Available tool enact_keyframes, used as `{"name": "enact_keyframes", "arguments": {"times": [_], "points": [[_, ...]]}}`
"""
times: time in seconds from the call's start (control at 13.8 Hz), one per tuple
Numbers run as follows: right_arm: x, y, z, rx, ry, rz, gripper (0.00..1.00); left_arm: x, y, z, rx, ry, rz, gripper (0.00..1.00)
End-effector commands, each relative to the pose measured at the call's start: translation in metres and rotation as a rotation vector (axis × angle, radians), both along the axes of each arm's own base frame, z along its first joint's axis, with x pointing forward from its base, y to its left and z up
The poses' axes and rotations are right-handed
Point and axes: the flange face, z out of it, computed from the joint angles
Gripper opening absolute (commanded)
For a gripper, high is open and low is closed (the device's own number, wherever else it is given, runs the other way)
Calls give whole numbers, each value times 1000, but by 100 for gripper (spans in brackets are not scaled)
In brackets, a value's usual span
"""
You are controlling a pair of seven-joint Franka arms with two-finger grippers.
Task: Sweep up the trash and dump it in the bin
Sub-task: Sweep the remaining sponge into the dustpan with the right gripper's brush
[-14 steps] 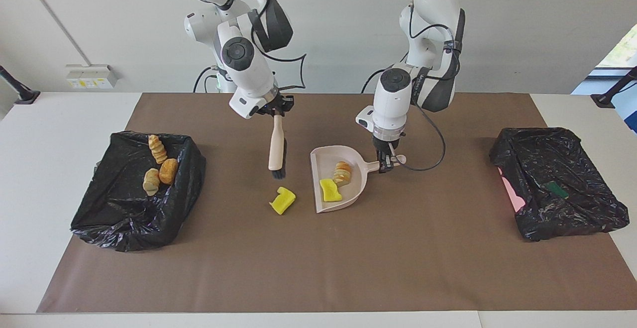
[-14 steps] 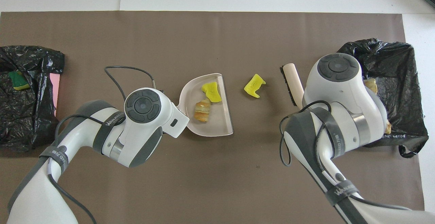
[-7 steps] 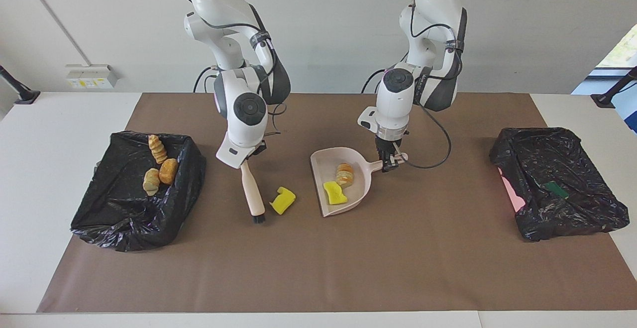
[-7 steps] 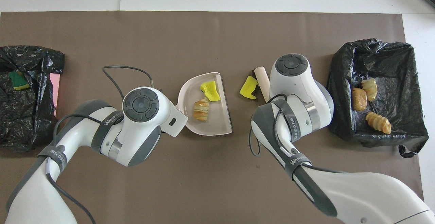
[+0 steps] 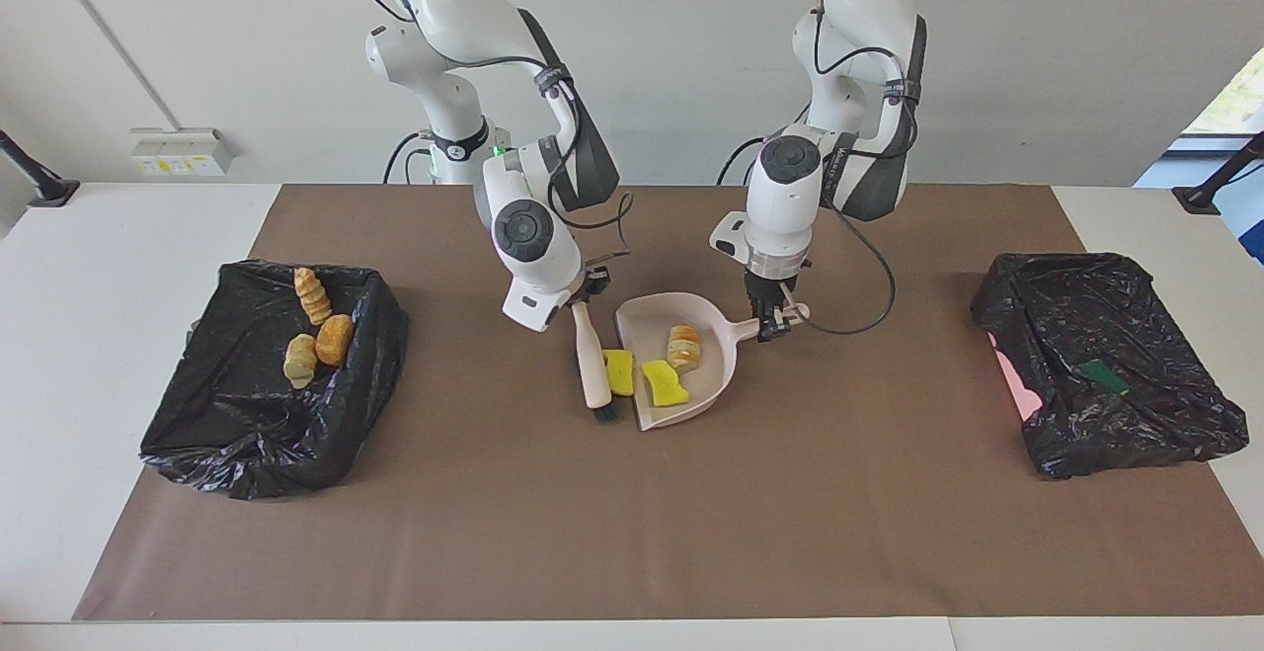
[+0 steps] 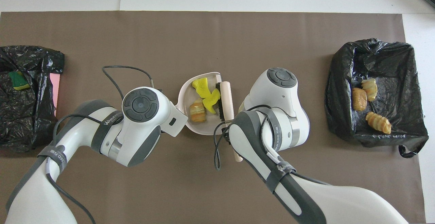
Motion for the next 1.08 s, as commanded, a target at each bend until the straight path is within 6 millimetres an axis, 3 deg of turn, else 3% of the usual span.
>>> {"name": "enact_keyframes", "arguments": {"times": [0.0,0.29,0.51,0.65,0.79,1.01], "points": [[-4,11,16,8,15,-172,0,-2,9,-4,-1,-16,12,0],[-14,-8,70,-172,-45,-194,0,-2,10,-3,0,-14,14,0],[-40,-28,118,-293,-57,-185,0,-1,9,-3,-1,-17,12,0],[-62,-32,140,-342,-3,-196,0,4,10,1,-5,-24,5,0],[-99,-12,136,-358,25,-173,0,14,20,6,-4,-31,-10,0],[-128,-5,114,-303,31,-214,0,29,43,23,-9,-40,-37,0]]}}
